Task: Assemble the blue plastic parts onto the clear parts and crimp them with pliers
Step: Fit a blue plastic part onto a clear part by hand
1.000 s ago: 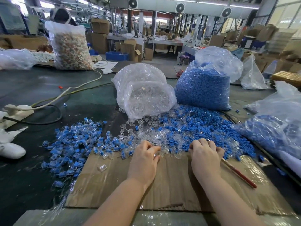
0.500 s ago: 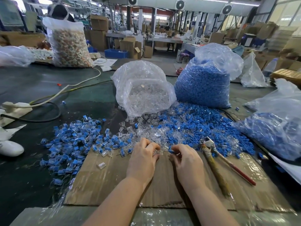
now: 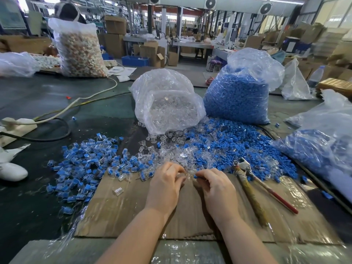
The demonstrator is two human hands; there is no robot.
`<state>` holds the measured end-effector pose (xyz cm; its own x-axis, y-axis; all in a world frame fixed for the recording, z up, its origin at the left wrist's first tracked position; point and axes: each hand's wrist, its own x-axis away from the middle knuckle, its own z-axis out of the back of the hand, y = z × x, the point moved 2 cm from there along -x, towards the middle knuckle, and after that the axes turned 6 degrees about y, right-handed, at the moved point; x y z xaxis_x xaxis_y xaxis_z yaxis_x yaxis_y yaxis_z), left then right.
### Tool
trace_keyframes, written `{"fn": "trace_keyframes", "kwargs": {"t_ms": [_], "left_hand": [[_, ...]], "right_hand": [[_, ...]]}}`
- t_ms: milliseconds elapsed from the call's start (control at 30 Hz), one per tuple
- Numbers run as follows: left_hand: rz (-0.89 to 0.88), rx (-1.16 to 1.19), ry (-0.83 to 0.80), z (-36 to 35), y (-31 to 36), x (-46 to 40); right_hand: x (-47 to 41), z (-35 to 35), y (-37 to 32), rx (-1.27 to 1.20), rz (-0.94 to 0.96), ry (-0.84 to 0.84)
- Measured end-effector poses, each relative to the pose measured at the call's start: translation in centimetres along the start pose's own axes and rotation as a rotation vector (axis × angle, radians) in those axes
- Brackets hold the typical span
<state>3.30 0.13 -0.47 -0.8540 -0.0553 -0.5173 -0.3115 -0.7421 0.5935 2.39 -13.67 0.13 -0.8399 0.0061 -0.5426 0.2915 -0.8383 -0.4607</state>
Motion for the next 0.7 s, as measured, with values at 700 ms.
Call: {"fn": "trace_keyframes", "kwargs": {"t_ms": [700], "left_hand": [[0.03, 0.181, -0.03, 0.69, 0.29, 0.0]], "right_hand": [[0.12, 0.04, 0.33, -0.051, -0.026, 0.027]]}}
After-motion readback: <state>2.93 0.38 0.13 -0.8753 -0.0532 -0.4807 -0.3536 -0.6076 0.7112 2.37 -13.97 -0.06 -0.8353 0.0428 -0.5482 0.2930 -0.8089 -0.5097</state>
